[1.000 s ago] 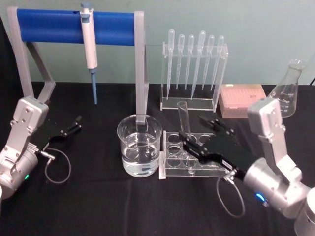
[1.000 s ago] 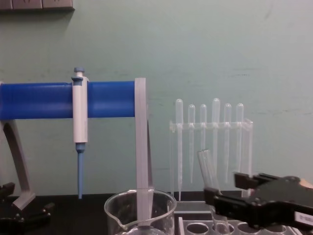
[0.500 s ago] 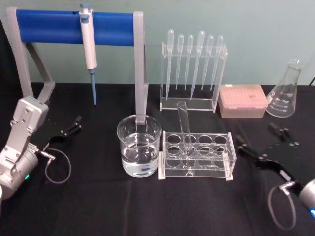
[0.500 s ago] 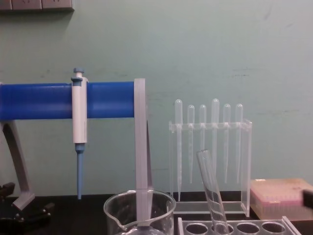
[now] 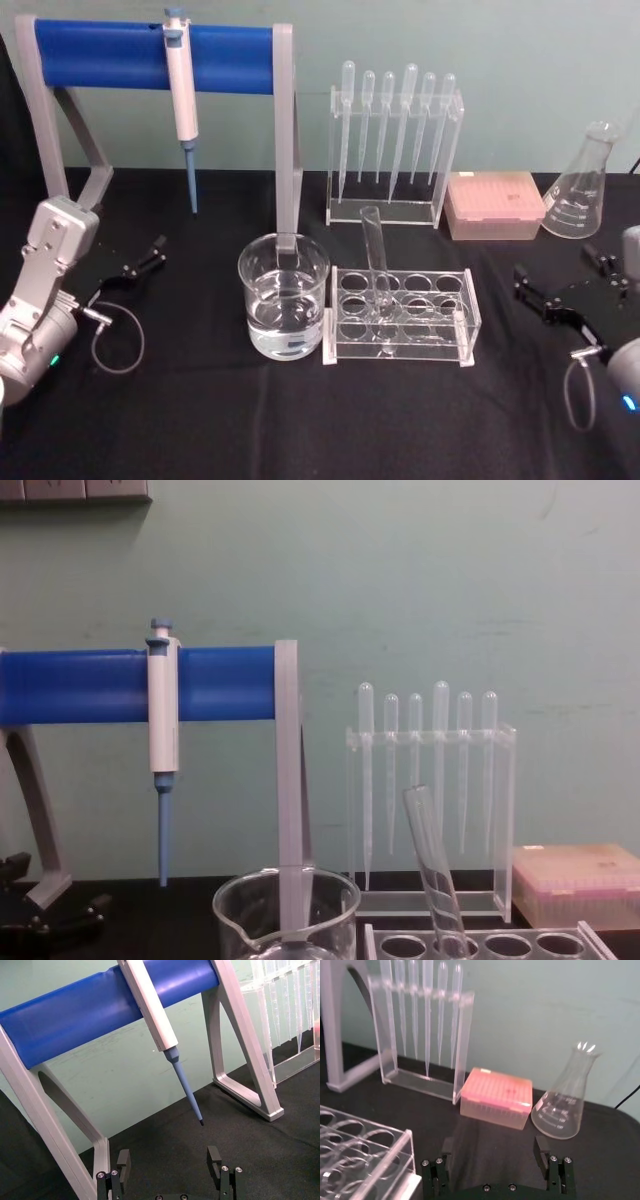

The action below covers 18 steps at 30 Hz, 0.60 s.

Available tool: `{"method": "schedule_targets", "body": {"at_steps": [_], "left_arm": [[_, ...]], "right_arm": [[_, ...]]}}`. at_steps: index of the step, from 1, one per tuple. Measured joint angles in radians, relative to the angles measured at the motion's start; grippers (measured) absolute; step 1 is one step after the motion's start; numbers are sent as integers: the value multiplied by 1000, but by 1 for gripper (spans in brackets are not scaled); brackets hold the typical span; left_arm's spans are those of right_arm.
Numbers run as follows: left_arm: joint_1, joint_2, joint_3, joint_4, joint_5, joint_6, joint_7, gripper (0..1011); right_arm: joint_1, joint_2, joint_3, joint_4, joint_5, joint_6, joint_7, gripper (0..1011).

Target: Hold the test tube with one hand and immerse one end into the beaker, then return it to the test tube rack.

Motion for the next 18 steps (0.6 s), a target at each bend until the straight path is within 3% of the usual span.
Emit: {"method": "schedule_targets", "body": {"at_steps": [4, 8, 18], "left_arm": [[0, 0, 0, 0, 0, 0, 0, 1000], [0, 0, 0, 0, 0, 0, 0, 1000], [0, 0, 0, 0, 0, 0, 0, 1000]], "right_arm": [[58, -15, -26, 97, -16, -21, 35, 1002], [93, -23, -39, 146, -26, -46, 66, 1002], [144, -46, -49, 195, -56, -53, 101, 1002]]}}
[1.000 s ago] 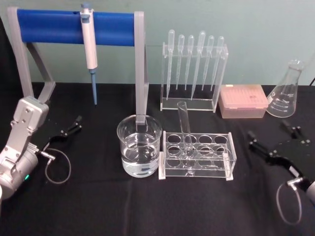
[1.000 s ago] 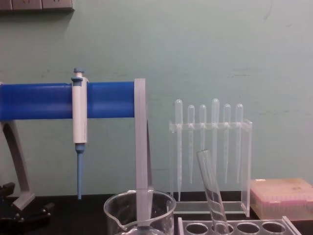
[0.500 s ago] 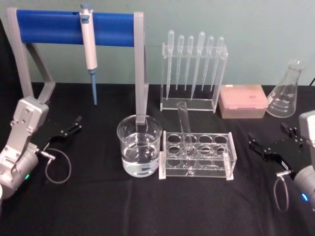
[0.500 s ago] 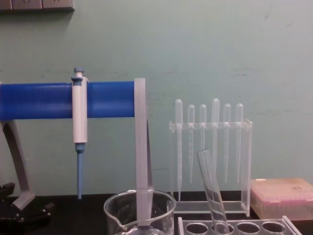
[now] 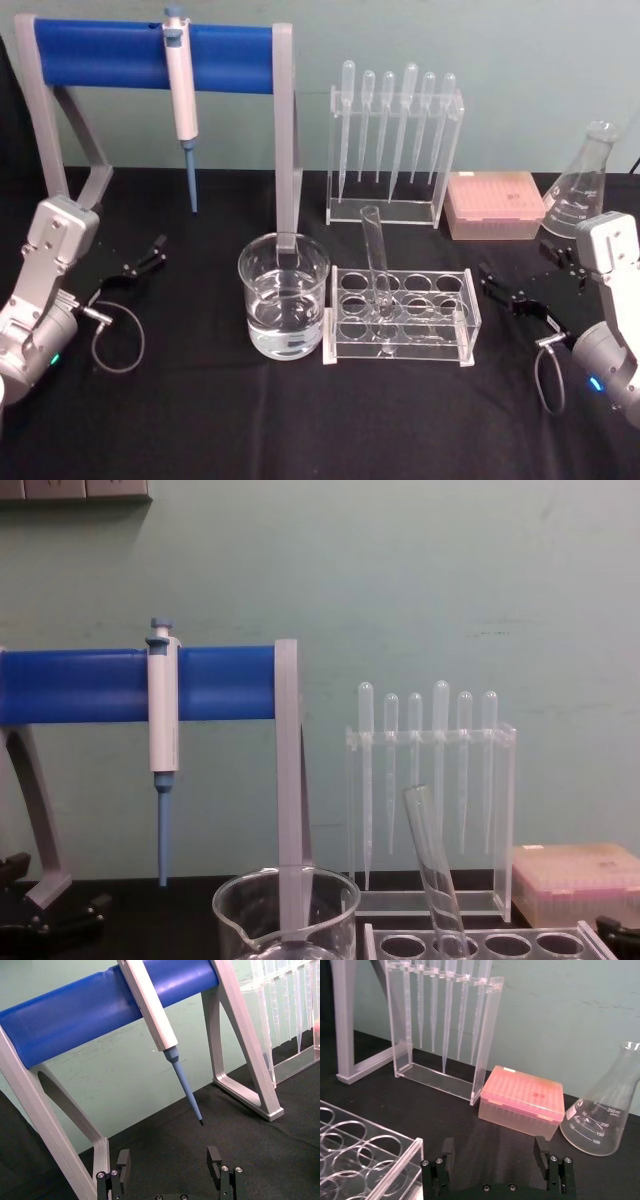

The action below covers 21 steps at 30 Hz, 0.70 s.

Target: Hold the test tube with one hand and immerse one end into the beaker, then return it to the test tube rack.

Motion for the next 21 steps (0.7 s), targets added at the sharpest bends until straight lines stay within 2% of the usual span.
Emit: {"method": "schedule_targets", "body": {"at_steps": [4, 21], "left_arm": [[0, 0, 0, 0, 0, 0, 0, 1000], [0, 0, 0, 0, 0, 0, 0, 1000]], "right_arm": [[2, -13, 10, -2, -22, 19, -19, 1002], [3, -10, 7, -1, -17, 14, -14, 1002]]}}
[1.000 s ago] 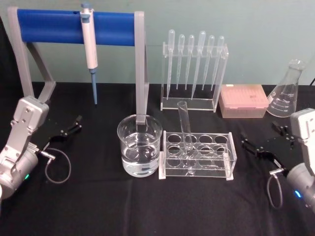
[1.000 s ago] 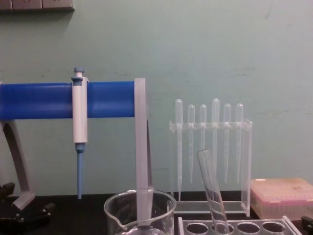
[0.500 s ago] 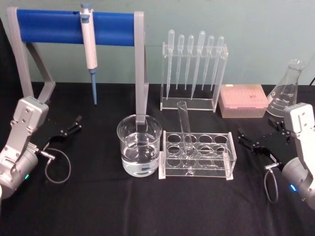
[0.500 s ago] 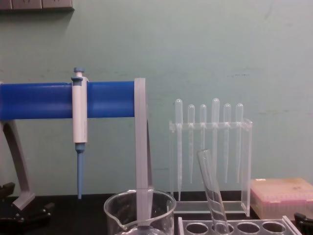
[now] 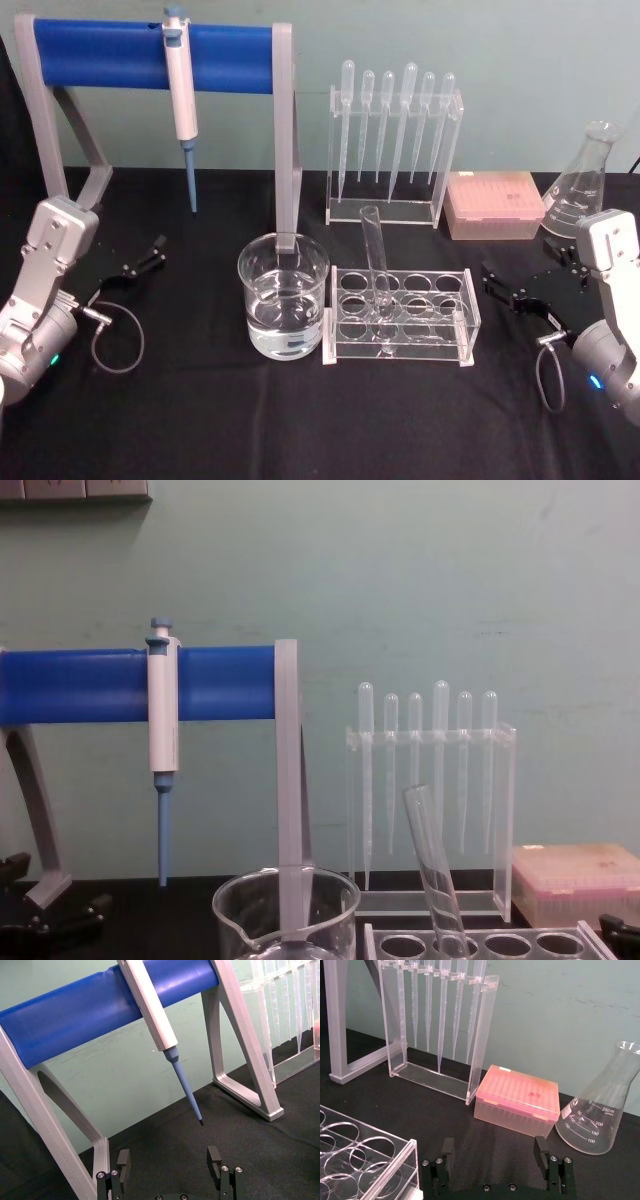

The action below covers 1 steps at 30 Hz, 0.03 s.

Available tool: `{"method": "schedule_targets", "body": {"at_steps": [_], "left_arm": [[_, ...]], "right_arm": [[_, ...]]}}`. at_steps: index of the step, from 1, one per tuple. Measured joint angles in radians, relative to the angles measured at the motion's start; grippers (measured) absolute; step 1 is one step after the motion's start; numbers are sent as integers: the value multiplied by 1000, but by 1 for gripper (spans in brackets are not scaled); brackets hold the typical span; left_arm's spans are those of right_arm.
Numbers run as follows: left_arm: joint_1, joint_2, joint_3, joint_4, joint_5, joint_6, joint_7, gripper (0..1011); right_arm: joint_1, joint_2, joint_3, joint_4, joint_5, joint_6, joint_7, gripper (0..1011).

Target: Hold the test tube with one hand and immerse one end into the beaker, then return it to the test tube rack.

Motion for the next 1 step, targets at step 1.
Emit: {"method": "schedule_targets", "body": {"at_steps": [1], "left_arm": [[0, 0, 0, 0, 0, 0, 0, 1000]], "right_arm": [[0, 0, 0, 0, 0, 0, 0, 1002]]}}
